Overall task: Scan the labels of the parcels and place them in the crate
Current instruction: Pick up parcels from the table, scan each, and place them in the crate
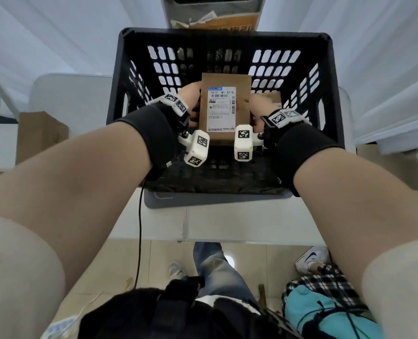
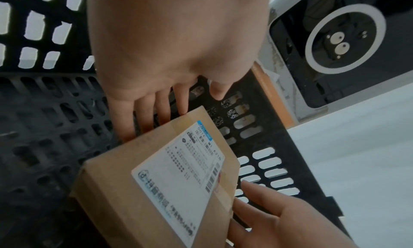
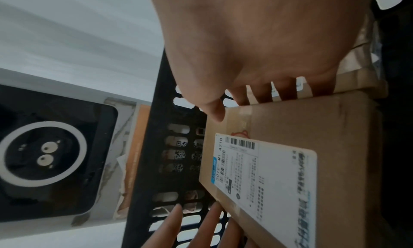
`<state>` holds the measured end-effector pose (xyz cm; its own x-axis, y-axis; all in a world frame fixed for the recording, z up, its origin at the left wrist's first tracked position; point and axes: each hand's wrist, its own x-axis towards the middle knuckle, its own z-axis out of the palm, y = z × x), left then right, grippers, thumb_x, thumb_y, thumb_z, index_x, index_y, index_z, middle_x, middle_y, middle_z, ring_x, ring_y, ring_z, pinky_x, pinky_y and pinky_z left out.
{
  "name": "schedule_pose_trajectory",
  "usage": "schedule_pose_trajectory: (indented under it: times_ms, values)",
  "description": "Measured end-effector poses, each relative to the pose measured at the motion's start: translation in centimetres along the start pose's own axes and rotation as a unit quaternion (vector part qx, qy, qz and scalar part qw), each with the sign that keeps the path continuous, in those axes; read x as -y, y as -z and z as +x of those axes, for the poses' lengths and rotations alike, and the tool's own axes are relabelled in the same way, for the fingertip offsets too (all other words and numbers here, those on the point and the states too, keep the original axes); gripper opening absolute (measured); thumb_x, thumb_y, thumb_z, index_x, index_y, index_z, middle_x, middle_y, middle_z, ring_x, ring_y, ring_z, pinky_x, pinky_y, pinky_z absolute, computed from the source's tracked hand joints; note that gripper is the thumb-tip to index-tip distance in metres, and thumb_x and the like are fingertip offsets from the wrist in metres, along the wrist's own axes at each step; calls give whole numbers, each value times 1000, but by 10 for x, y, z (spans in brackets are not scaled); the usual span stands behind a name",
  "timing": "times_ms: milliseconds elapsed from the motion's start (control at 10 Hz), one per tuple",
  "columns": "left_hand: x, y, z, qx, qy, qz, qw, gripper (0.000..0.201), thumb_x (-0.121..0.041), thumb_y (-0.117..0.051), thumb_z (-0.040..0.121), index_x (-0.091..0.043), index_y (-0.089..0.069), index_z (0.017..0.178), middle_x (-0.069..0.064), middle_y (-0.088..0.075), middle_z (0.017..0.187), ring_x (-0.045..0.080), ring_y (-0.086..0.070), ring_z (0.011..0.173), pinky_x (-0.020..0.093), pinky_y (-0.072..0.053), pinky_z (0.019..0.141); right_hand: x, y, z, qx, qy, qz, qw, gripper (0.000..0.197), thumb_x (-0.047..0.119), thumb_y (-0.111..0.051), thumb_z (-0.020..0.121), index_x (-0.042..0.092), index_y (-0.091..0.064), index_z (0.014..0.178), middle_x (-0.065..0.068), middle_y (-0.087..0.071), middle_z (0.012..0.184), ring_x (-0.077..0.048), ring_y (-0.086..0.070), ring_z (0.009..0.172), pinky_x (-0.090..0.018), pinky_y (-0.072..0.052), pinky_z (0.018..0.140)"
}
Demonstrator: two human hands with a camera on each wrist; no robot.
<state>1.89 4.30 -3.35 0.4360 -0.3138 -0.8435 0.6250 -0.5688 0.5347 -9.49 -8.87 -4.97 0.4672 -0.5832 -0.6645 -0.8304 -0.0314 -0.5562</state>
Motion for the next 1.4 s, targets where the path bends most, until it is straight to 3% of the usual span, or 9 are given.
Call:
schedule_pose_trajectory:
  times_ms: [100,200,300,400,500,700,900,1200,1400]
  values:
    - [5,-6,-5,28,2,6,1000,40,-49,-42,99,-14,-61,101,4,-61,100,24,-57,93,42,-46,81,-10,-2,24,53,-17,75,996,57,34,-43,91,11,-46,144,7,-53,94,-32,-52,132,-45,-46,108]
    - [4,-7,-5,26,7,9,1000,57,-52,-43,98,-16,-45,142,7,-50,143,32,-48,129,51,-41,93,-15,0,39,65,-24,81,994,58,31,-40,94,3,-45,145,7,-53,94,-28,-53,120,-48,-42,111]
    - [3,-6,-6,25,12,-1,1000,63,-55,-46,96,-16,-41,146,7,-46,149,33,-46,132,54,-42,93,-2,4,10,59,17,37,997,46,16,-31,105,-6,-39,145,-22,-51,142,-35,-45,136,-44,-37,114]
    - [2,-3,-11,20,-9,7,1000,63,-53,-43,99,-15,-38,149,9,-43,152,35,-42,136,56,-39,102,3,7,-3,38,16,64,997,49,24,-37,102,1,-42,145,-21,-44,151,-35,-44,138,-44,-40,112]
    - [-2,3,-21,25,-34,12,999,61,-50,-41,100,-12,-41,147,10,-48,148,35,-46,134,53,-42,98,15,9,-19,18,17,88,996,52,29,-42,99,4,-46,144,-17,-46,150,-32,-47,136,-43,-42,111]
    - [-11,20,-43,92,-96,19,991,46,-49,-40,101,-17,-58,130,6,-65,126,31,-60,114,52,-49,100,35,0,-36,-15,11,195,981,55,35,-54,82,10,-59,131,-16,-55,141,-22,-53,94,-47,-48,106]
    - [-22,54,-71,143,-134,29,980,42,-47,-41,101,-19,-60,127,2,-69,120,28,-66,108,47,-55,91,77,-27,-77,-15,-10,362,932,25,20,-54,94,16,-66,115,-7,-72,101,-28,-68,83,-35,-61,63]
    - [-36,151,-89,150,-144,18,978,32,-44,-46,99,-20,-67,94,-6,-67,79,13,-58,70,27,-54,68,142,-95,-116,-7,50,417,908,16,23,-57,88,16,-68,97,-5,-73,89,-25,-69,79,-36,-60,70]
    - [-38,216,-94,125,-158,0,980,29,-42,-51,97,-20,-66,86,-6,-64,78,15,-60,71,28,-51,73,187,-145,-135,9,72,422,904,19,23,-57,88,16,-67,102,-6,-75,99,-26,-71,81,-37,-60,74]
